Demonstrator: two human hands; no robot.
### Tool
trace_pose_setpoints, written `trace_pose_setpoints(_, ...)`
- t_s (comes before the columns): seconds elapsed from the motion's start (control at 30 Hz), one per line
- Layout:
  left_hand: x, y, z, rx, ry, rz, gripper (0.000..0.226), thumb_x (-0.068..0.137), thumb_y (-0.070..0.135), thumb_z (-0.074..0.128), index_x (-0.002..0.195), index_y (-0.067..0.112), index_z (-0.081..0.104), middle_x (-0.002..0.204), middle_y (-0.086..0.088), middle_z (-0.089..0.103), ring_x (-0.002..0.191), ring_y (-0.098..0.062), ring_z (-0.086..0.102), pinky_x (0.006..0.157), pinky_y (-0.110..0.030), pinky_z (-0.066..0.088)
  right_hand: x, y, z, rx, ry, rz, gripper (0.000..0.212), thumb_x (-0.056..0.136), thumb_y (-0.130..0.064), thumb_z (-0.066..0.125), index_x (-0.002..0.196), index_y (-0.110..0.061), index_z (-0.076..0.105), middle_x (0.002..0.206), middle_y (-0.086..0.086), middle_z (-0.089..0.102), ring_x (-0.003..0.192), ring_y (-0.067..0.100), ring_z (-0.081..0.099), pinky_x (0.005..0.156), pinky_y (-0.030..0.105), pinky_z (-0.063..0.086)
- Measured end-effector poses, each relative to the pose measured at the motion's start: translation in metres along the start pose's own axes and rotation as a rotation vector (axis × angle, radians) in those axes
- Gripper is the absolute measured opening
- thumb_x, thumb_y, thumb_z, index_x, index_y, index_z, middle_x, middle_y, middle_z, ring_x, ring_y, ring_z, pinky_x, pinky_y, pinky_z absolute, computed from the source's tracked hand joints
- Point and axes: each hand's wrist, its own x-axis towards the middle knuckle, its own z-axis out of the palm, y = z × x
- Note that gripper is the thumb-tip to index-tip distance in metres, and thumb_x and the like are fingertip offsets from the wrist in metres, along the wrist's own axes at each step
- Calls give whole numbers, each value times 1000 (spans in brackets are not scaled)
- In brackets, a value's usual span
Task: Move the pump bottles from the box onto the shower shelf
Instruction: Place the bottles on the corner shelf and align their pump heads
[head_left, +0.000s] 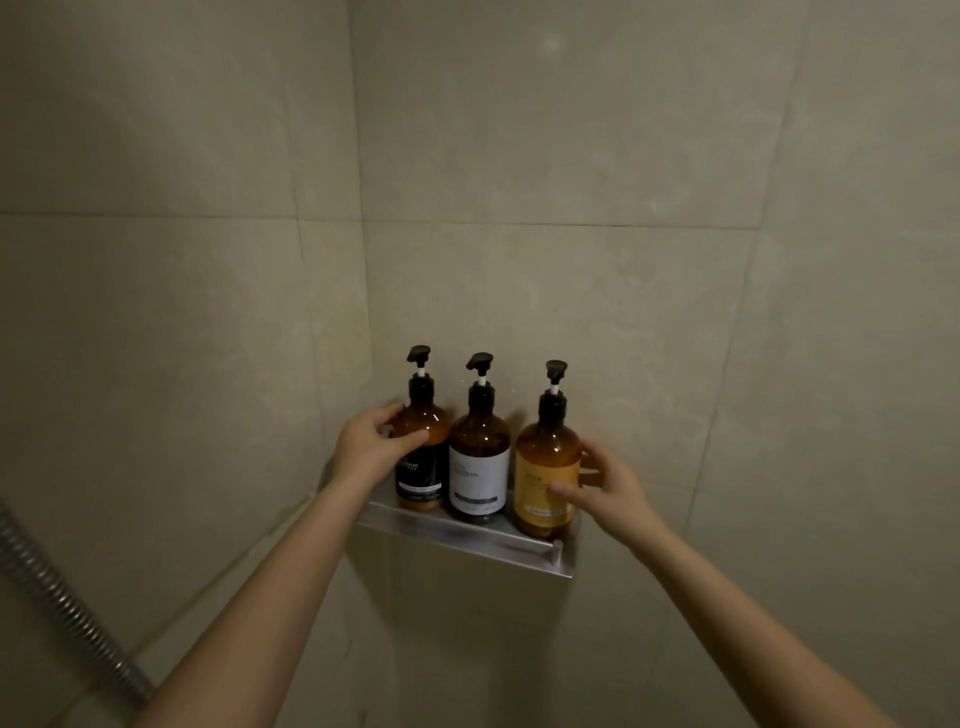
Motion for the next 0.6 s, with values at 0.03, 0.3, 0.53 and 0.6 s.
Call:
trace_pose_setpoints(0.03,-1,1,0,-1,-7,-2,68,73,17,76,135,10,48,136,-13,53,123,-26,50,99,-34,40,0,-1,1,-2,9,0,62,78,-11,73,133,-13,45,127,9,57,113,25,56,86,32,50)
trace_pose_setpoints(0.3,0,1,-4,45,-50,12,66,76,25,74,135,12,48,136,-10,53,122,-25,50,89,-27,38,2,-4,-1,-11,8,38,69,75,-16,77,135,-12,44,127,10,56,113,27,57,90,41,53)
trace_pose_setpoints(0.53,0,-1,-1,30,-19,26,62,76,26,74,132,13,51,134,-8,55,121,-25,51,90,-30,40,6,-14,-7,-9,-9,12,73,76,-18,76,139,-15,39,133,9,52,116,26,54,92,38,51)
trace_pose_setpoints(0.6,-1,-1,-2,21,-28,28,61,76,24,74,132,14,51,135,-9,54,121,-25,51,91,-30,40,6,-14,-7,-16,-19,3,70,76,-16,75,137,-14,42,132,9,53,117,25,54,93,38,51)
